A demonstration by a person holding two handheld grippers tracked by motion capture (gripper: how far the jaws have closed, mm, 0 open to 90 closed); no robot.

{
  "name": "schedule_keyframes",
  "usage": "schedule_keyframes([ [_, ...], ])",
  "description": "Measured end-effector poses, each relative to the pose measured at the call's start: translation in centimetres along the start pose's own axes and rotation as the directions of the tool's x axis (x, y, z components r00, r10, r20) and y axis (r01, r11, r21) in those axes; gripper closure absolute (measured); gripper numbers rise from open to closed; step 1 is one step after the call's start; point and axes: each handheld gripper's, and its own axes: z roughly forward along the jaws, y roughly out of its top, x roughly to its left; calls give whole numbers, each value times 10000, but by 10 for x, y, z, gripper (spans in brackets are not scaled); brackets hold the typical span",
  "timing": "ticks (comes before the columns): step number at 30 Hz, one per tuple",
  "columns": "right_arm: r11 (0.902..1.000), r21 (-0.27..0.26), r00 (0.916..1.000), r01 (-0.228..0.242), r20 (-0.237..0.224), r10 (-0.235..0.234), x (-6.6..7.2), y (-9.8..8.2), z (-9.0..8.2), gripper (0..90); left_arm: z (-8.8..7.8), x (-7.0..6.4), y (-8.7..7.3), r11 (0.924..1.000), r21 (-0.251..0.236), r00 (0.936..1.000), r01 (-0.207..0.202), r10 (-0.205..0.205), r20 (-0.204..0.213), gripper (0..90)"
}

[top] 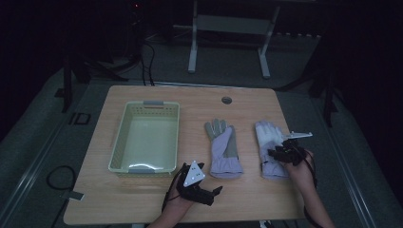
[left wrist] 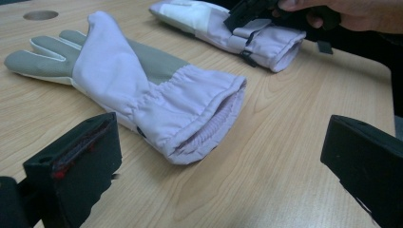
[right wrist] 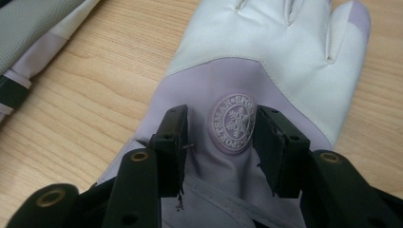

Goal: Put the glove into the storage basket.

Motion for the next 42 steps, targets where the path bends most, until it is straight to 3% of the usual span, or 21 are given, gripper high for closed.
schedule_keyframes([
  [3,9993,-207,9987,-312,-415,303,-8,-6,4,575,0,0,0,10000,-32,10000,3,-4,-30,0],
  [7,9981,-509,9980,-333,-554,305,-11,-11,5,605,0,0,0,10000,-21,10000,-20,20,4,0],
  [11,9978,-480,9962,-453,-772,415,-13,-11,4,762,0,0,0,10000,-12,10000,14,-14,-37,0],
  [13,9962,-460,9941,-740,-832,700,-13,-8,-2,794,0,0,0,10000,-29,10000,35,-35,-30,1],
  [21,9922,-1077,9972,-625,-480,576,-6,16,-36,807,0,0,0,10000,-32,10000,52,-52,-27,0],
  [24,9872,-1537,9991,-413,-141,396,4,35,-60,807,-1,1,0,9999,-65,9999,105,-106,-40,0],
  [30,9801,-1969,9997,-245,-129,224,25,59,-84,807,-1,0,0,9999,-69,10000,88,-88,-29,0],
  [36,9729,-2296,9985,-255,-522,139,47,74,-94,807,-1,1,0,9999,-91,10000,58,-58,-51,0],
  [42,9727,-2321,9952,-85,-973,-145,77,82,-90,806,0,0,0,10000,-53,10000,-62,62,-76,0],
])
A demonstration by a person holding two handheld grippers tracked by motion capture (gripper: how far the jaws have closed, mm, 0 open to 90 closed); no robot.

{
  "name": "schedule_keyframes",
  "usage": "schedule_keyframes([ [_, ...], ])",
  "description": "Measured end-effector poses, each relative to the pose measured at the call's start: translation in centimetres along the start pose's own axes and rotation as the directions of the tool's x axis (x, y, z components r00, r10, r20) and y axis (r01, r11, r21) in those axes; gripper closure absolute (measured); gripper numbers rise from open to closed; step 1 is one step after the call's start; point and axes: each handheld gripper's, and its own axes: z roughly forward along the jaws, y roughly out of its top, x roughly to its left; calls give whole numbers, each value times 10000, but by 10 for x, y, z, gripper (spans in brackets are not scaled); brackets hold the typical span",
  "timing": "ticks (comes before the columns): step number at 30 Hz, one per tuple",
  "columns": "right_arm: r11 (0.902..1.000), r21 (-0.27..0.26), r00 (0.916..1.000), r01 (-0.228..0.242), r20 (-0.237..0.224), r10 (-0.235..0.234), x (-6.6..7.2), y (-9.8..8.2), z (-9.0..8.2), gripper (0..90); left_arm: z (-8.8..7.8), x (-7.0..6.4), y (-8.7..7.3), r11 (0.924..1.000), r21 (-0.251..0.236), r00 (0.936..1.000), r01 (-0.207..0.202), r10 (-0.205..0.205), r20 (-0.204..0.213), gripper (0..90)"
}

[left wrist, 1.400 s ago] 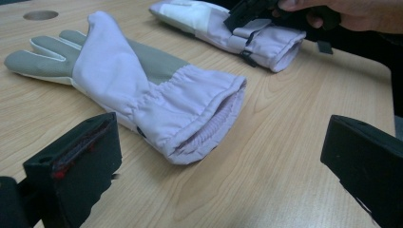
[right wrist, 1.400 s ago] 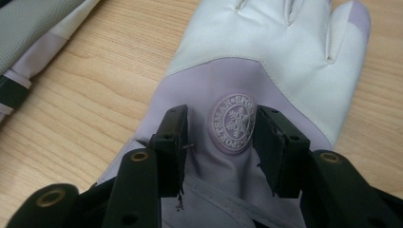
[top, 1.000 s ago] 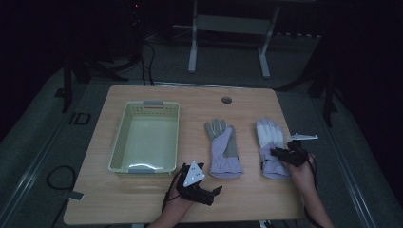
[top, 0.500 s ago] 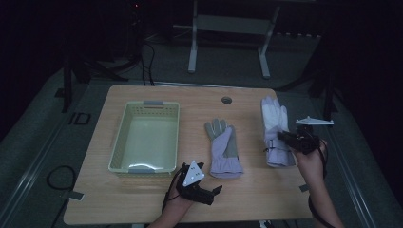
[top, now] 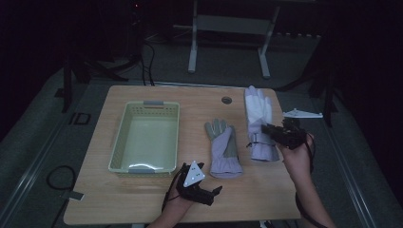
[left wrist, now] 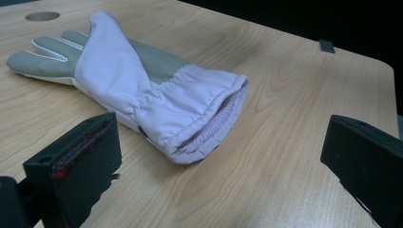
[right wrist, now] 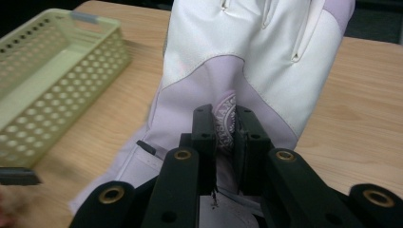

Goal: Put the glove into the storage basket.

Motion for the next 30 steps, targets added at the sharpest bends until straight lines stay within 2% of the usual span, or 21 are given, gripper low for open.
schedule_keyframes([
  [6,9998,197,9987,-16,-502,26,28,0,18,807,0,0,0,10000,-32,10000,13,-13,3,0],
  [12,9988,487,9988,39,-484,-15,52,-2,38,805,0,0,0,10000,-39,10000,-26,26,-50,0],
  [16,9988,477,9984,-74,-565,101,58,-5,46,804,0,-1,0,10000,-25,10000,-67,67,-59,0],
  [17,9969,733,9973,-271,-658,319,66,-11,63,804,0,0,0,10000,-5,10000,-61,61,-37,0],
  [18,9962,845,9982,-187,-560,235,69,-14,68,805,-1,0,0,10000,-69,10000,-7,6,-97,0],
  [25,9911,1334,10000,-36,-86,48,76,-25,88,802,-1,0,0,10000,-62,10000,11,-11,-40,0],
  [27,9888,1493,9996,-49,265,9,75,-31,95,802,-1,0,0,10000,-50,10000,-9,9,-19,0],
  [30,9847,1725,9995,-234,247,194,71,-38,103,800,-1,-1,0,10000,-52,10000,20,-20,-28,0],
])
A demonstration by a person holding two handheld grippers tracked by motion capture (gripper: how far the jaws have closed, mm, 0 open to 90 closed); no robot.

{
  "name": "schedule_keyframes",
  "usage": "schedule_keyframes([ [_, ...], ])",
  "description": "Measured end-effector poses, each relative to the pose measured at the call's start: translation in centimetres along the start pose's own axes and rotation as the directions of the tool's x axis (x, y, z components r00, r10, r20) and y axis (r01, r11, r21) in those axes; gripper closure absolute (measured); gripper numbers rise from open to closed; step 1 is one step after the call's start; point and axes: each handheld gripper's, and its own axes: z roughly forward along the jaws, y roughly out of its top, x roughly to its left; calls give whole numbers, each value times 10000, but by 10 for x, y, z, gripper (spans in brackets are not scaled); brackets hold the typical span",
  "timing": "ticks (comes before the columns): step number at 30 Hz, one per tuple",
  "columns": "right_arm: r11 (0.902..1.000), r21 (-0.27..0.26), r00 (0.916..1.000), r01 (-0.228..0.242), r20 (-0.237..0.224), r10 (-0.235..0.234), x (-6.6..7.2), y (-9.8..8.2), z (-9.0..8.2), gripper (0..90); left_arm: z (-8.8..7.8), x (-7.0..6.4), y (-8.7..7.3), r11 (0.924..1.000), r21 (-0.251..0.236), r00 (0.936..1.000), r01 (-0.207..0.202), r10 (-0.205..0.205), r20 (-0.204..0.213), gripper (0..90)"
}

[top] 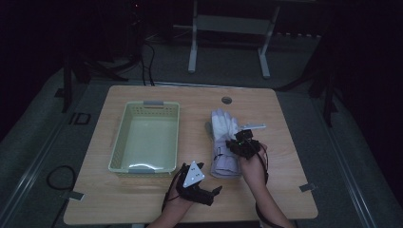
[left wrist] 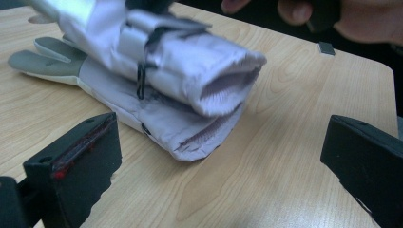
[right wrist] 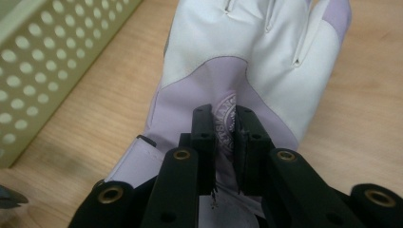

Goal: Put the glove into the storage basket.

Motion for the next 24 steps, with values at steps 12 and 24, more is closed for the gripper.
schedule_keyframes([
  [12,9990,-382,9954,-235,-941,198,-3,-9,11,592,2,1,-3,9994,-95,9994,337,-337,-2,0],
  [24,9798,-1431,9644,1394,-2048,-1671,-24,2,-26,140,-11,5,24,9989,-102,9961,451,-458,-756,1],
])
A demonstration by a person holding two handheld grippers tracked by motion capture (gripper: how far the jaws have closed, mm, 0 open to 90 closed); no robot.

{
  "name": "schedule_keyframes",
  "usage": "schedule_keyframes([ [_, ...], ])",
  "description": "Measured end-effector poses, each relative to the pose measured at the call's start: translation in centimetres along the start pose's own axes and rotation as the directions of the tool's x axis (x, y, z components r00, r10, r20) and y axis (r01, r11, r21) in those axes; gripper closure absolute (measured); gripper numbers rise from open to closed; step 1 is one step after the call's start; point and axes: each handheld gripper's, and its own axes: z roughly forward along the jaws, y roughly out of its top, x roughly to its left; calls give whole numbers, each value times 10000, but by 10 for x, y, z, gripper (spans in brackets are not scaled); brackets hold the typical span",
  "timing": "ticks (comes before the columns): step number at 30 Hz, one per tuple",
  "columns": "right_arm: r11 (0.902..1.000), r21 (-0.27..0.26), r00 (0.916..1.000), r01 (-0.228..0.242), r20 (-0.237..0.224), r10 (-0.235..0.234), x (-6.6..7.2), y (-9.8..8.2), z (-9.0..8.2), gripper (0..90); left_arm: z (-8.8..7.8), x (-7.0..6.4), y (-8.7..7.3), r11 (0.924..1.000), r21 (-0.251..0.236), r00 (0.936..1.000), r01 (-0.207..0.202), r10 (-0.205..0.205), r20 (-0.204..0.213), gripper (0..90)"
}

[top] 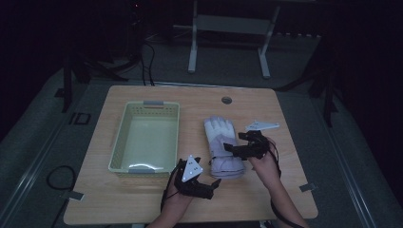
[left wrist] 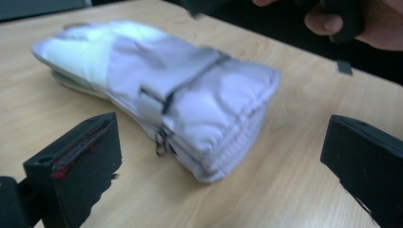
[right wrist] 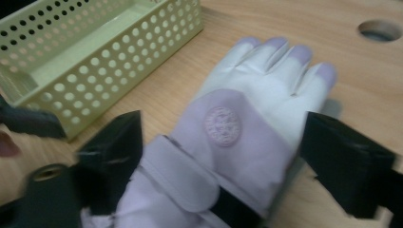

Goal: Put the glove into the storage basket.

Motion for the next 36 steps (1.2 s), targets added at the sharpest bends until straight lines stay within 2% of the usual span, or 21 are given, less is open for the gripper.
schedule_keyframes([
  [4,9987,-469,9998,210,-43,-212,-13,2,-10,201,-2,7,13,9985,56,9978,545,-546,377,1],
  [6,9973,-606,9991,410,-21,-412,-20,3,-14,201,-1,9,20,9976,68,9971,696,-698,313,1],
  [7,9966,-705,9991,419,9,-420,-24,3,-15,201,-1,11,23,9963,57,9953,855,-857,456,1],
  [10,9990,-365,9993,276,259,-267,-32,5,-15,197,4,16,39,9919,166,9895,1260,-1269,687,1],
  [13,9998,-185,9989,117,466,-108,-38,7,-11,152,12,21,56,9885,359,9884,1470,-1482,345,1],
  [16,9991,-259,9985,340,444,-328,-39,7,-6,106,22,27,71,9863,554,9879,1553,-1550,-94,3],
  [18,9994,-121,9991,313,303,-309,-40,5,-1,111,28,31,77,9849,445,9835,1671,-1633,-782,117],
  [19,9996,-22,9991,280,331,-279,-40,4,2,156,33,33,80,9827,656,9800,1733,-1655,-1102,153],
  [21,9999,126,9989,113,448,-119,-44,2,7,246,44,40,83,9728,1098,9724,2041,-1885,-1377,154],
  [22,9999,164,9990,-3,436,-4,-46,1,9,323,49,42,83,9670,1382,9688,2143,-1923,-1565,159],
  [24,9993,102,9987,-367,352,363,-50,-2,12,404,61,45,81,9552,1985,9628,2194,-1791,-2024,187],
  [25,9987,140,9985,-498,252,494,-52,-3,14,480,67,46,78,9476,2225,9591,2293,-1810,-2177,200],
  [27,9971,244,9972,-719,219,714,-54,-7,17,501,77,51,71,9324,2482,9521,2628,-2090,-2230,201],
  [29,9955,396,9963,-864,-4,865,-54,-13,20,544,85,56,62,9167,2732,9462,2917,-2347,-2226,203],
  [30,9945,468,9956,-936,26,936,-55,-16,22,532,89,58,58,9071,2901,9420,3051,-2426,-2322,203],
  [32,9904,724,9928,-1176,-145,1189,-57,-22,28,515,93,62,49,8865,3026,9314,3501,-2949,-2135,203],
  [34,9855,1000,9896,-1372,-298,1408,-61,-27,33,492,97,64,41,8747,3149,9261,3684,-3155,-2071,207],
  [36,9827,1161,9884,-1443,-308,1488,-63,-32,36,492,100,67,35,8611,3180,9161,3968,-3499,-1956,208],
])
